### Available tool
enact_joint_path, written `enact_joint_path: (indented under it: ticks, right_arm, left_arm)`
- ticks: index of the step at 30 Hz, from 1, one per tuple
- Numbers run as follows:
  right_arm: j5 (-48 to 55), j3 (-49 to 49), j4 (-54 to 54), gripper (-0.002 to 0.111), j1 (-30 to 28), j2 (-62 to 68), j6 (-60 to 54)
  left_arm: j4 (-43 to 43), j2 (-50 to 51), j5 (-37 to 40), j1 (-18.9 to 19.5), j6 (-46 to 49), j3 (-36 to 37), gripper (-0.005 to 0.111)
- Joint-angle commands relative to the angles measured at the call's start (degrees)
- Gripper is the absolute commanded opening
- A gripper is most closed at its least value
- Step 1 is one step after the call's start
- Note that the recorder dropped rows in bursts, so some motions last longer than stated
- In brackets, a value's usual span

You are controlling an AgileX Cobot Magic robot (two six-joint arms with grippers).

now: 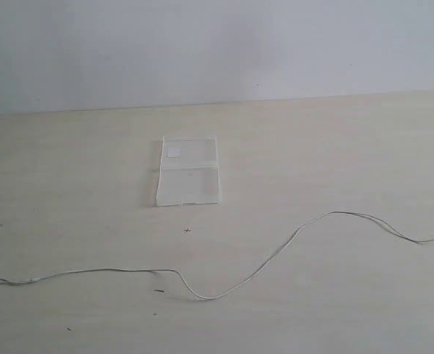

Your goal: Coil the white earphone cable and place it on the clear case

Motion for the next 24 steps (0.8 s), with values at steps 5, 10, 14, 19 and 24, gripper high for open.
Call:
enact_joint_path:
  ticks: [5, 10, 14, 19, 24]
  right_arm:
    - [-17.7, -3.0, 9.8, 0.0, -0.3, -0.4, -1.0]
    - [3.3, -17.5, 8.8, 0.0, -0.3, 6.2, -14.5]
    - [4.3, -27.9, 9.3, 0.0, -0.3, 14.4, -13.2]
    - [-4.1, -29.3, 9.3, 0.0, -0.3, 15.0, -13.0]
    - [-3.3, -29.3, 10.8, 0.0, -0.3, 15.1, -10.1]
  left_arm:
    - [-0.2, -0.3, -0.3, 0.2, 0.2, -0.1, 0.0]
    - [-0.2, -0.3, -0.3, 0.2, 0.2, -0.1, 0.0]
    - [-0.2, -0.3, -0.3, 0.2, 0.2, -0.1, 0.0]
    - [-0.2, -0.3, -0.3, 0.2, 0.2, -0.1, 0.0]
    - [-0.2, -0.3, -0.3, 0.2, 0.2, -0.1, 0.0]
